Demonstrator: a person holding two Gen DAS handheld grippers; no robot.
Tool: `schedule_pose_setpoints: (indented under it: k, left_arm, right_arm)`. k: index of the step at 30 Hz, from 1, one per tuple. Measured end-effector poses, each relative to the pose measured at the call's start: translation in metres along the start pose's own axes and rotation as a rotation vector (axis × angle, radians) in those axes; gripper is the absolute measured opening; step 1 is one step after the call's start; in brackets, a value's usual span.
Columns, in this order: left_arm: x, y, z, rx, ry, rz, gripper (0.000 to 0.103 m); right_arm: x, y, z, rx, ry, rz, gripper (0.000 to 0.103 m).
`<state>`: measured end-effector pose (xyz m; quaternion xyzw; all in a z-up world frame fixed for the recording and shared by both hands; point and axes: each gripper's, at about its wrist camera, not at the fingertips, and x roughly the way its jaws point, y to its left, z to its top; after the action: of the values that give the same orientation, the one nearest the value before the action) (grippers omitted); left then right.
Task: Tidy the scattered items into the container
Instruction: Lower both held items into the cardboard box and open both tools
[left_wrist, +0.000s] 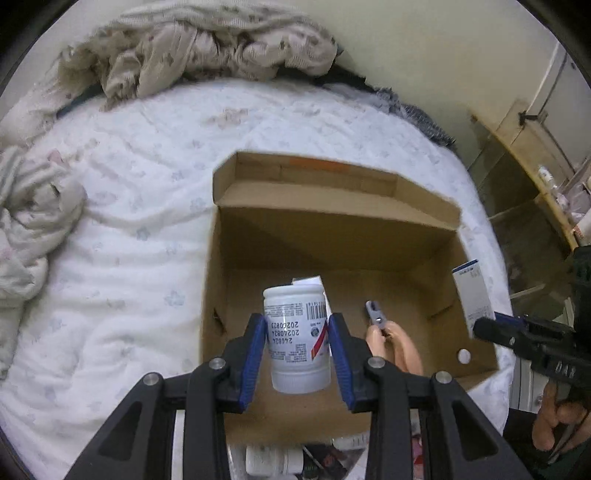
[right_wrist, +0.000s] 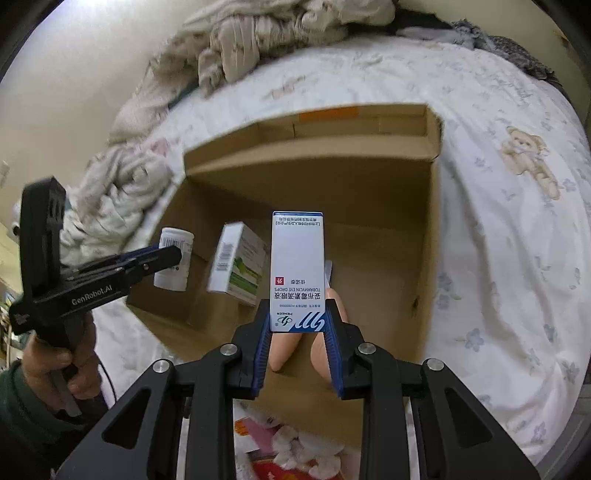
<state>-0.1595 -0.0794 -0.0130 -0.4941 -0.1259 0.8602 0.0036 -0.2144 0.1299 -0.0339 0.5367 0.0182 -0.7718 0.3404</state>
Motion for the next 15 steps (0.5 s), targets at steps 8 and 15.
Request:
schedule_pose_setpoints:
  k: [8,15]
  left_arm:
    - [0.029,0.002,-0.008,0.014,0.091,0.065,0.035]
    - [0.031,-0.005,-0.012,0.046,0.094,0.086,0.035]
  right_arm:
    - [0.035,0.014,-0.006,-0.067,0.102,-0.049,0.030]
    - [0.048,0.014,-0.016,-0.079,0.150,-0.065,0.030]
